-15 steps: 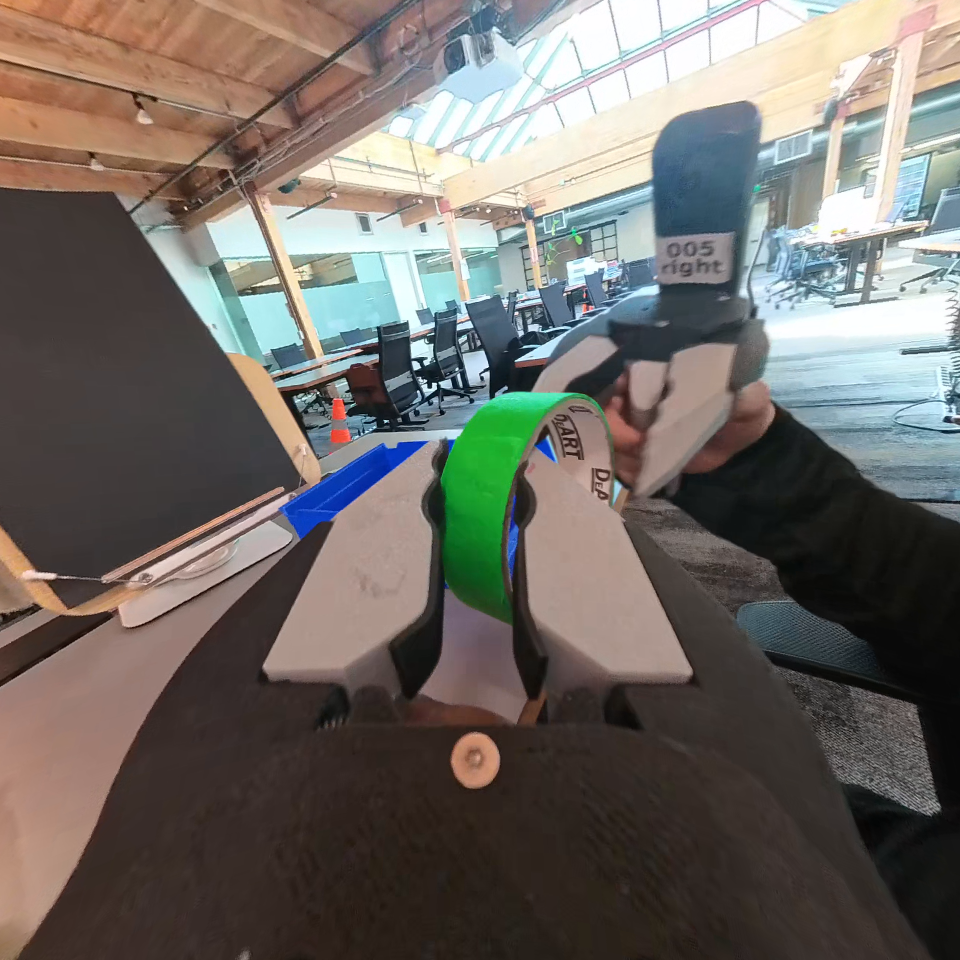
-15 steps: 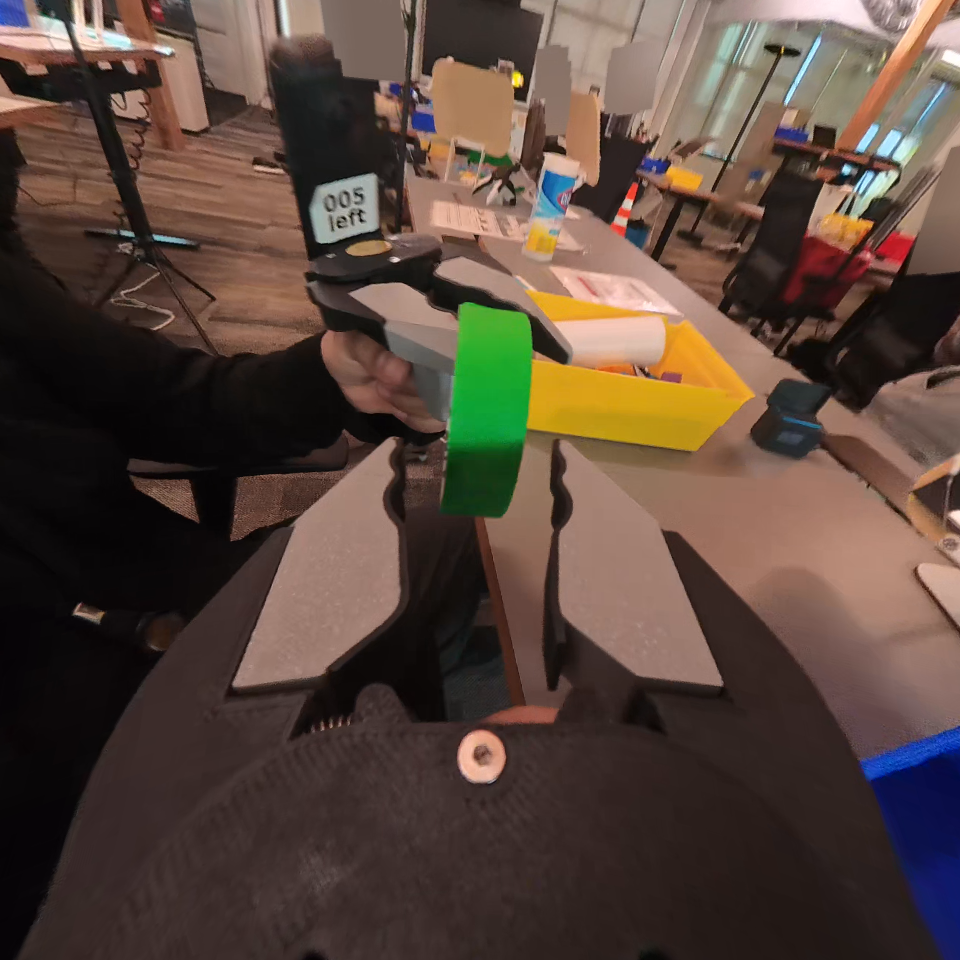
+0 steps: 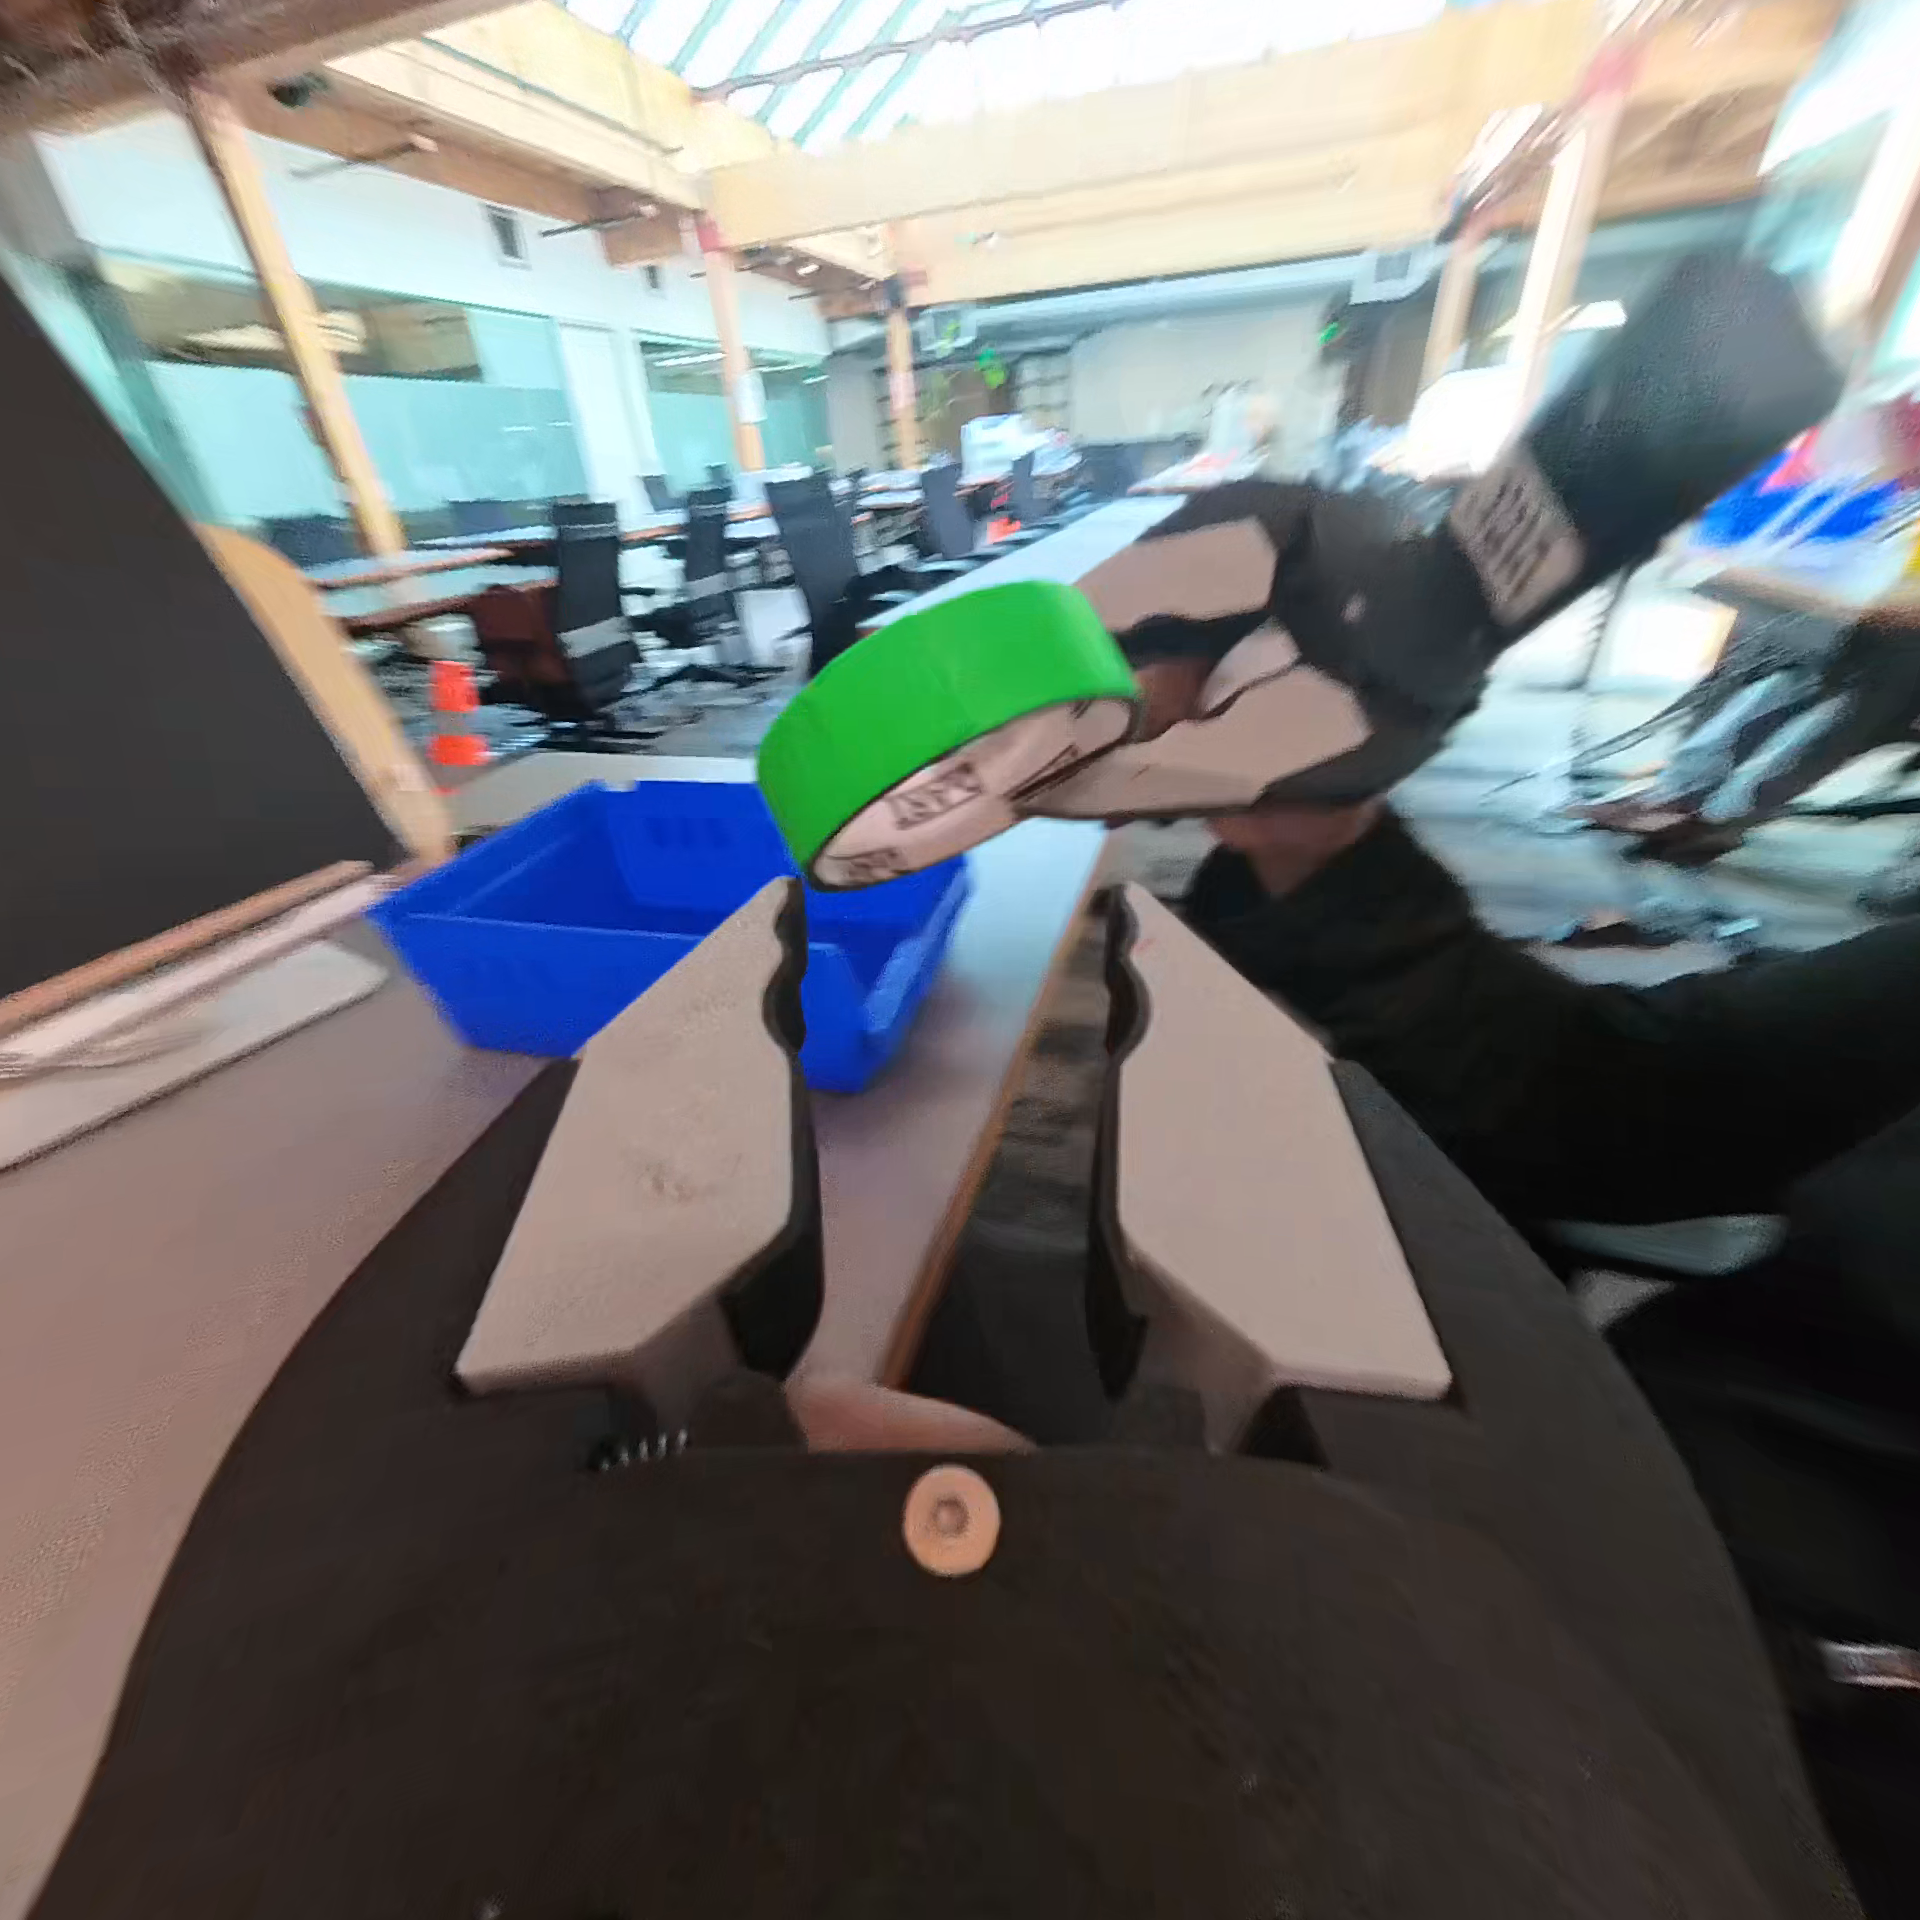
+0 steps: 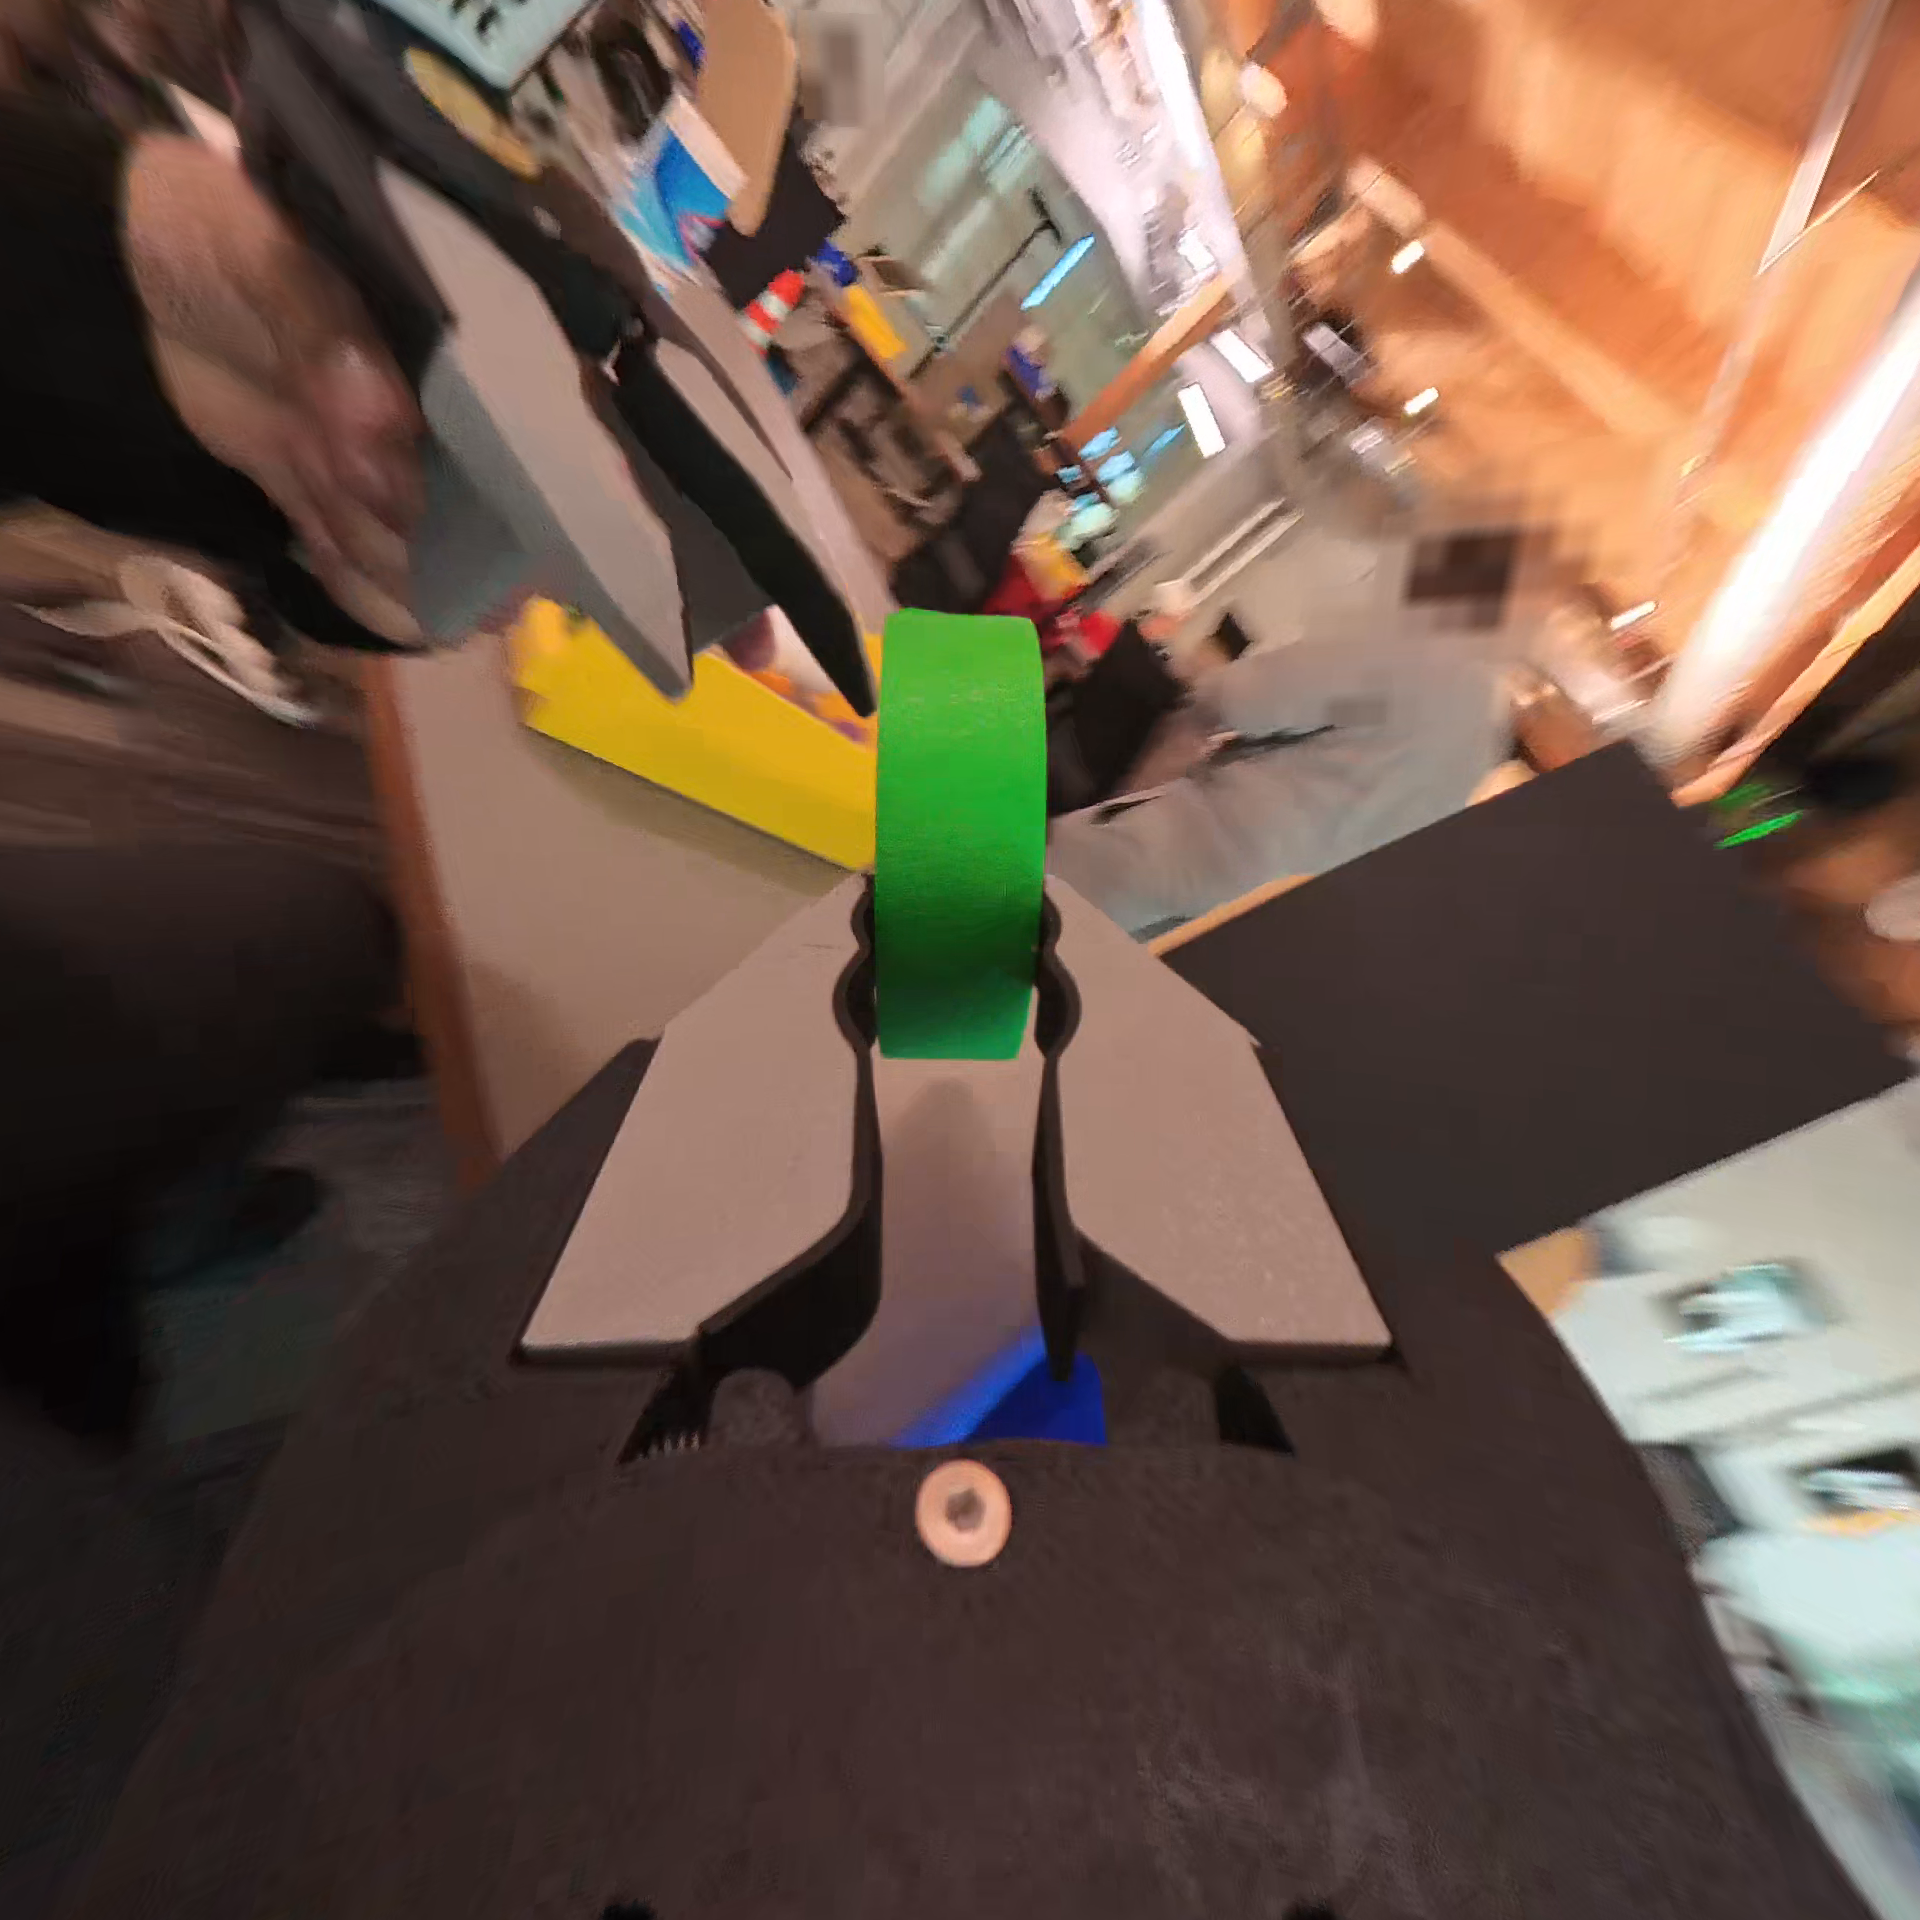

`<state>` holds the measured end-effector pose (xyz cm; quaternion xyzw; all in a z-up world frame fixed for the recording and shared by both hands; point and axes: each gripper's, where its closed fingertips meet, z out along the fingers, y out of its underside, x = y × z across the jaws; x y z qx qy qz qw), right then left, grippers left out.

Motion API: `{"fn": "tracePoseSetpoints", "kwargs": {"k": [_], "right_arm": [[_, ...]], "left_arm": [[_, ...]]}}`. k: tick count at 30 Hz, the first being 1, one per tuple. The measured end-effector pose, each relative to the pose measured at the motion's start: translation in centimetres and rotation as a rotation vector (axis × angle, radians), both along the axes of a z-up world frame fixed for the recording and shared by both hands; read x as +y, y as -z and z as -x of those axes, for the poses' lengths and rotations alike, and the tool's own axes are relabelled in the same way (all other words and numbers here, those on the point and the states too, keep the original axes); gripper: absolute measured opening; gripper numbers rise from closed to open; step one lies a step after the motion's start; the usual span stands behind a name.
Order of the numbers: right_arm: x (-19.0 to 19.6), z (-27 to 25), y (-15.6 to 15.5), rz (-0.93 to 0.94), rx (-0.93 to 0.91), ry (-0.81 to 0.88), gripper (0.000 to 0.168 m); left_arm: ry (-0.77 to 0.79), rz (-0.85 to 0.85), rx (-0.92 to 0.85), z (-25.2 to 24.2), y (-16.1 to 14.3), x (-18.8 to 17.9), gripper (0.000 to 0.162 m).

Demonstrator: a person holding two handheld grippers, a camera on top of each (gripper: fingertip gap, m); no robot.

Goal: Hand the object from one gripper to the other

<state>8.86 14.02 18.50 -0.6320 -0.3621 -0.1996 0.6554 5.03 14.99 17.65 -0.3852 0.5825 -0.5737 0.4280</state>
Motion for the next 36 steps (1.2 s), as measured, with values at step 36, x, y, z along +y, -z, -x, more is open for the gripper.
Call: {"fn": "tracePoseSetpoints", "kwargs": {"k": [36], "right_arm": [[1.1, 1.1, 2.5, 0.004, 0.068, -0.185, 0.04]], "left_arm": [[0.129, -0.038, -0.023, 1.0, -0.3, -0.9, 0.022]]}}
